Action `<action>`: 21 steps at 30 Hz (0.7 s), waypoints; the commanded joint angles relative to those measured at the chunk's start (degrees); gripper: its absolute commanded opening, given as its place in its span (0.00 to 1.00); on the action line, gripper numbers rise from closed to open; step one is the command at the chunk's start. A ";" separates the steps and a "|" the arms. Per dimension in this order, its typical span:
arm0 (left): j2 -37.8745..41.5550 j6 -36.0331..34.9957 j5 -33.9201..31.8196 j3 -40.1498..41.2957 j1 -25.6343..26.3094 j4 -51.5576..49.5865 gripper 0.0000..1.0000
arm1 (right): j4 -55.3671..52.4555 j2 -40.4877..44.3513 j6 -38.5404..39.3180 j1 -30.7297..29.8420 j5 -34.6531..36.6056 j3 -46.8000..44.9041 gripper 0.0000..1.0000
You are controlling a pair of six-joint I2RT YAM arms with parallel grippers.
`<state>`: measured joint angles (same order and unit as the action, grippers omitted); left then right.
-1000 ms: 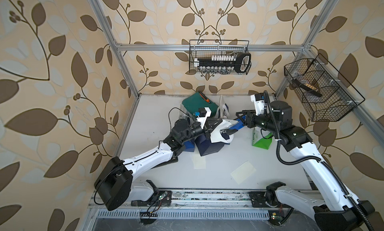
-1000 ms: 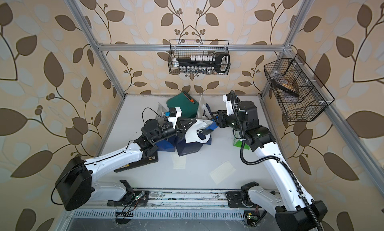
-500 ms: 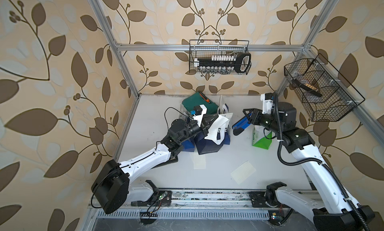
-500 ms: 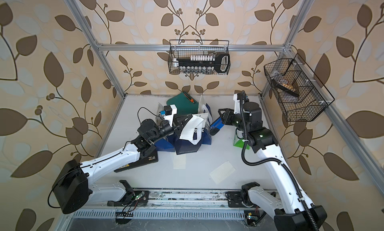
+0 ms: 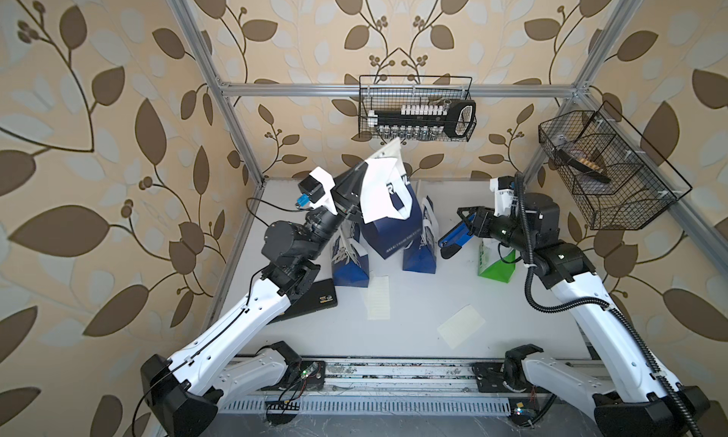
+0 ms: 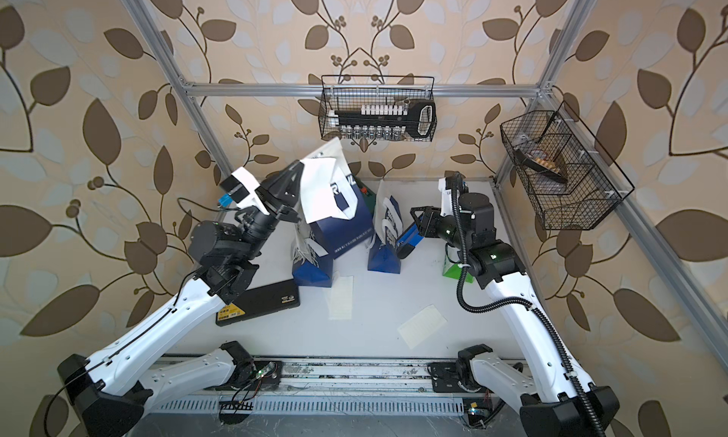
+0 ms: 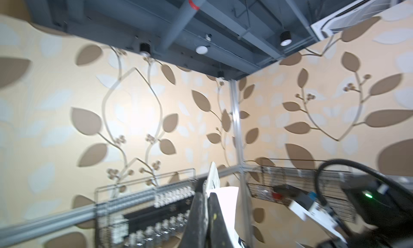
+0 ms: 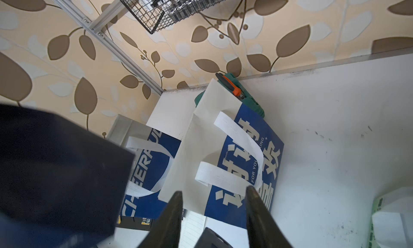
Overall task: Staple the receipts to the bags
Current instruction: Place the takeout bag at the center of the board.
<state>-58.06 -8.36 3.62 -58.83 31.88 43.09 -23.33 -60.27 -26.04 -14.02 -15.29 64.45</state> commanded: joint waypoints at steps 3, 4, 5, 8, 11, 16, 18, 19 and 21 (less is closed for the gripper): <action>-1.97 -3.87 -9.24 -1.86 -13.87 4.33 0.00 | 6.26 -1.23 0.84 -2.07 -6.40 -0.14 0.04; -2.41 -1.48 -8.64 -2.33 -17.57 5.67 0.00 | 6.44 -1.47 0.97 -2.51 -6.88 -0.09 0.04; -3.03 1.75 -7.90 -3.25 -21.70 6.56 0.00 | 6.71 -1.66 1.20 -2.92 -7.40 0.06 0.04; -5.03 9.36 -7.02 -4.73 -30.72 8.80 0.00 | 6.81 -2.23 1.64 -3.94 -8.02 0.23 0.04; -7.02 9.01 -11.01 -5.06 -33.73 3.89 0.00 | 6.77 -2.85 1.97 -4.39 -8.71 -0.27 0.04; -9.64 15.05 -11.37 4.60 -36.99 1.01 0.00 | 6.11 -3.74 3.26 -4.50 -8.90 -1.58 0.05; -10.67 15.50 -9.63 8.85 -37.04 1.18 0.00 | 6.20 -3.80 3.23 -4.51 -8.96 -1.86 0.04; -10.99 16.79 -9.59 10.99 -37.03 1.79 0.00 | 6.31 -3.90 3.21 -4.45 -9.05 -1.91 0.04; -11.82 17.88 -8.52 15.85 -37.06 5.65 0.00 | 6.37 -3.89 3.11 -4.50 -9.34 -2.07 0.04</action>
<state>-68.93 5.74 -6.22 -47.22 -4.95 44.73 -20.49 -64.47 -23.29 -18.26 -22.74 62.24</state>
